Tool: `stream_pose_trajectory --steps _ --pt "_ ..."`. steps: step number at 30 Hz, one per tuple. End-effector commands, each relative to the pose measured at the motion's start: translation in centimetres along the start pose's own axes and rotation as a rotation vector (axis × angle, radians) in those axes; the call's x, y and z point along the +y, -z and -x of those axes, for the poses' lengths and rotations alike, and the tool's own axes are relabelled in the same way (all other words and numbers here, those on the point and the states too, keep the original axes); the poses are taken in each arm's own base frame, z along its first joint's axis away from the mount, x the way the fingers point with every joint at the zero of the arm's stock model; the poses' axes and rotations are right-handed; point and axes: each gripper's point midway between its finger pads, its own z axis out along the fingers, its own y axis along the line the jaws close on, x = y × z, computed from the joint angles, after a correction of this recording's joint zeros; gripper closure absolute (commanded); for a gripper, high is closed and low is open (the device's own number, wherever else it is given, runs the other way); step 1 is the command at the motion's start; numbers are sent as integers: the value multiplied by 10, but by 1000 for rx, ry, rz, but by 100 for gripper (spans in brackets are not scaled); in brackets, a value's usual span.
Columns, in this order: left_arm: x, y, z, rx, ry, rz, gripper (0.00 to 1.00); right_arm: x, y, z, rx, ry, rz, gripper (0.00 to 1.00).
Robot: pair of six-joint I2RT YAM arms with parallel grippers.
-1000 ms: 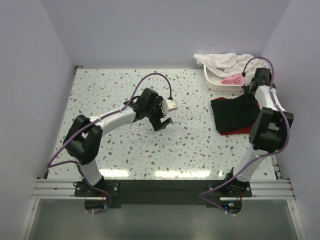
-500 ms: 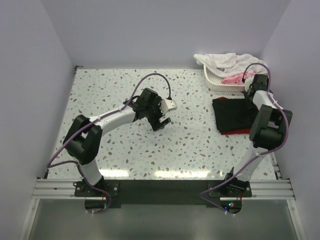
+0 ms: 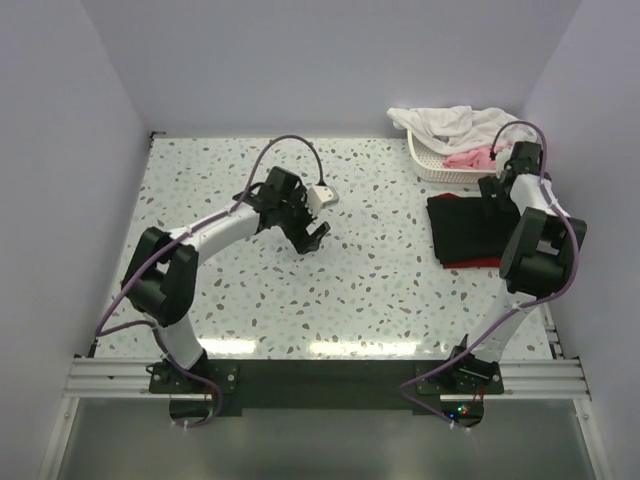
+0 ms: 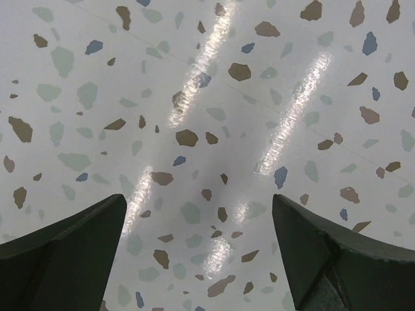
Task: Fold and stack the t-shirts
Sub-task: Neatly place the folded tshirt to the corner, then reset both grippers
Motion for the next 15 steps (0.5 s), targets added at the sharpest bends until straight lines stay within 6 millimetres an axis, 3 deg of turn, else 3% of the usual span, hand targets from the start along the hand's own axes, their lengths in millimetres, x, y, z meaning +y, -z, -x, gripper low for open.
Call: stream_pose_trajectory --steps 1,5,8,11,15 --pt "17 34 31 -108 126 -4 0 -19 53 42 -124 -81 25 2" --pt "41 50 31 -150 268 -15 0 3 93 56 -157 -103 190 1" --pt "67 63 31 -190 380 13 0 35 130 80 -232 -125 343 1" --pt "101 81 31 -213 475 64 0 71 166 104 -301 -132 456 1" --pt "140 106 19 -233 539 122 0 138 212 130 -370 -130 630 1"
